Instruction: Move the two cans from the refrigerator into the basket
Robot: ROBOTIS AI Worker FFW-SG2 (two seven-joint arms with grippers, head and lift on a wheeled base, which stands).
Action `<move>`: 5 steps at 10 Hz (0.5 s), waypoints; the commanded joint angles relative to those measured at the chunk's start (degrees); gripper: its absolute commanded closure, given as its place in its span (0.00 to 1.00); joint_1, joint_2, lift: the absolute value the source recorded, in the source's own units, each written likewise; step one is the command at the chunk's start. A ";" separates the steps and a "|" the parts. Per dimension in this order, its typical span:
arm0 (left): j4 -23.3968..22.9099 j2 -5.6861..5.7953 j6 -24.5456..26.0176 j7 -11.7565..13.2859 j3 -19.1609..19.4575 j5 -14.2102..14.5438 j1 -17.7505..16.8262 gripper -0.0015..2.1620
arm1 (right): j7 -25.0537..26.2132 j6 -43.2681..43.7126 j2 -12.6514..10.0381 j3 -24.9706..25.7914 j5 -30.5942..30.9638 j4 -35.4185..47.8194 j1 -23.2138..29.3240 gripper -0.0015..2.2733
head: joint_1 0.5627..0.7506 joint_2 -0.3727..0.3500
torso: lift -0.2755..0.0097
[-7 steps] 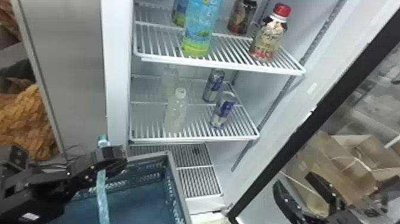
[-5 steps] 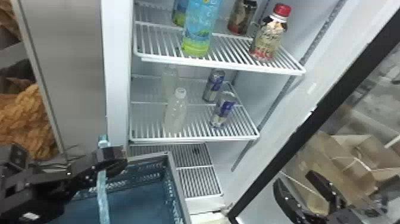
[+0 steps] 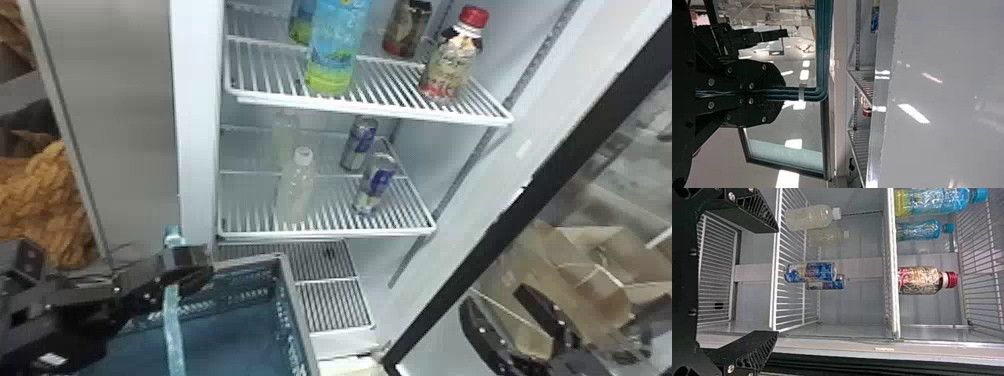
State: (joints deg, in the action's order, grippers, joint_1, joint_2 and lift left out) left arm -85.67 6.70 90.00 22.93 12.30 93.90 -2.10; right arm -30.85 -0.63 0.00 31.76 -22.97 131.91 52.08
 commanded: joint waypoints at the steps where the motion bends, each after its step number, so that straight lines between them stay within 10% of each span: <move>1: -0.04 0.07 0.03 0.01 0.15 -0.32 -0.01 0.55 | 0.00 0.35 -0.05 0.00 0.12 -1.20 -1.46 0.05 | 0.70 0.03 | 0.20; 5: -0.04 -0.19 0.03 0.01 -0.08 0.13 -0.16 0.55 | 1.23 4.57 -0.05 -1.14 0.12 -7.95 -7.51 0.05 | 0.70 0.03 | 0.20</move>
State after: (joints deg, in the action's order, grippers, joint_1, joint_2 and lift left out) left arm -85.67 6.58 90.00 22.94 12.24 93.95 -2.19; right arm -29.59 2.93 0.00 30.75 -22.69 125.53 45.52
